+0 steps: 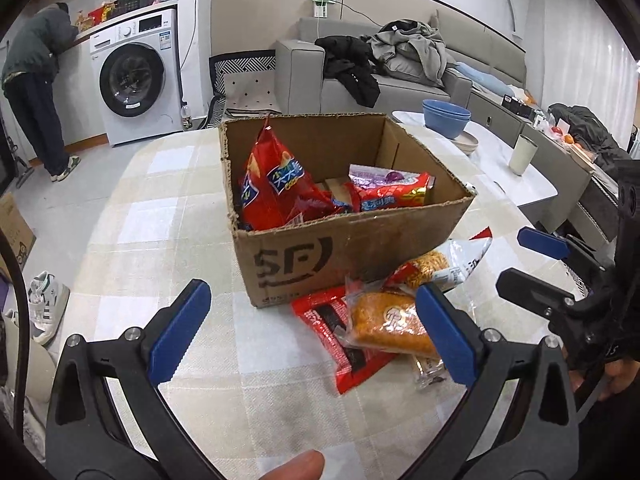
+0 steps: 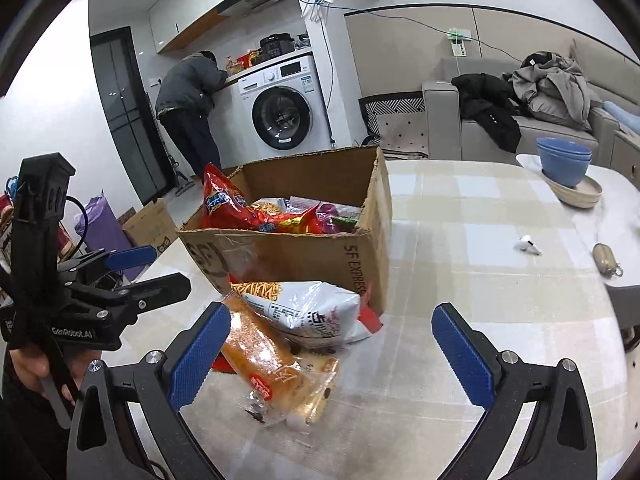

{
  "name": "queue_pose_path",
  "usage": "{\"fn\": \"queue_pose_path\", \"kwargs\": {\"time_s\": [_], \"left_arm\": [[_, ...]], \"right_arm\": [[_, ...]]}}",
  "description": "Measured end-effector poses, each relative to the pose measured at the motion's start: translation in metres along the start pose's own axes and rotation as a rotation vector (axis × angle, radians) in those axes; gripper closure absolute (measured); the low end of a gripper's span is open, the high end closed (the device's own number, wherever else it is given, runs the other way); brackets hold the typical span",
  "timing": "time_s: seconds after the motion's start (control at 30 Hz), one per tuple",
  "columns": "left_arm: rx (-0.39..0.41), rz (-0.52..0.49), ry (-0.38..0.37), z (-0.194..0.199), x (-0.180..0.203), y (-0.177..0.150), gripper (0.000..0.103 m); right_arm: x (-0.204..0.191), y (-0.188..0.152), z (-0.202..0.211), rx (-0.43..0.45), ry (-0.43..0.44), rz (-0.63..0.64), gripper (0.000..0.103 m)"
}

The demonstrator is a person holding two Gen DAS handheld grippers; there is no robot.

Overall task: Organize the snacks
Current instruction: 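Move both open grippers back toward the remaining bags beside the box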

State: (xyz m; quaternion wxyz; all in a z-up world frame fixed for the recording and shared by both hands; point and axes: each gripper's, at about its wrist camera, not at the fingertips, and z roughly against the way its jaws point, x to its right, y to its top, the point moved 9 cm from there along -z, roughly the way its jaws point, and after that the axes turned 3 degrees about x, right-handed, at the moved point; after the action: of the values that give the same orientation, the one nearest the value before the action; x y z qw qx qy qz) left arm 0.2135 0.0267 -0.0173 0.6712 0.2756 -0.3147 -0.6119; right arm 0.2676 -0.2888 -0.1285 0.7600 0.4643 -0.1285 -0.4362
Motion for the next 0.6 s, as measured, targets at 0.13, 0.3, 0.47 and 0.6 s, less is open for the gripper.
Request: {"fn": "queue_pose_path", "kwargs": {"time_s": [0.13,0.3,0.47,0.6], "left_arm": [[-0.005,0.007,0.009,0.002,-0.006,-0.005,0.001],[-0.012,0.009,0.016,0.002,-0.008,-0.010,0.001],[-0.016,0.016,0.021,0.001,-0.012,-0.012,0.001],[-0.021,0.027,0.023,-0.002,-0.015,-0.014,0.001]], "right_arm": [[-0.004,-0.005,-0.008,-0.021,0.010,-0.004,0.001],[-0.007,-0.008,-0.014,-0.032,0.022,-0.012,0.001],[-0.011,-0.014,-0.025,-0.061,0.034,-0.016,0.001],[-0.016,-0.015,-0.035,-0.077,0.043,-0.013,0.001]]}}
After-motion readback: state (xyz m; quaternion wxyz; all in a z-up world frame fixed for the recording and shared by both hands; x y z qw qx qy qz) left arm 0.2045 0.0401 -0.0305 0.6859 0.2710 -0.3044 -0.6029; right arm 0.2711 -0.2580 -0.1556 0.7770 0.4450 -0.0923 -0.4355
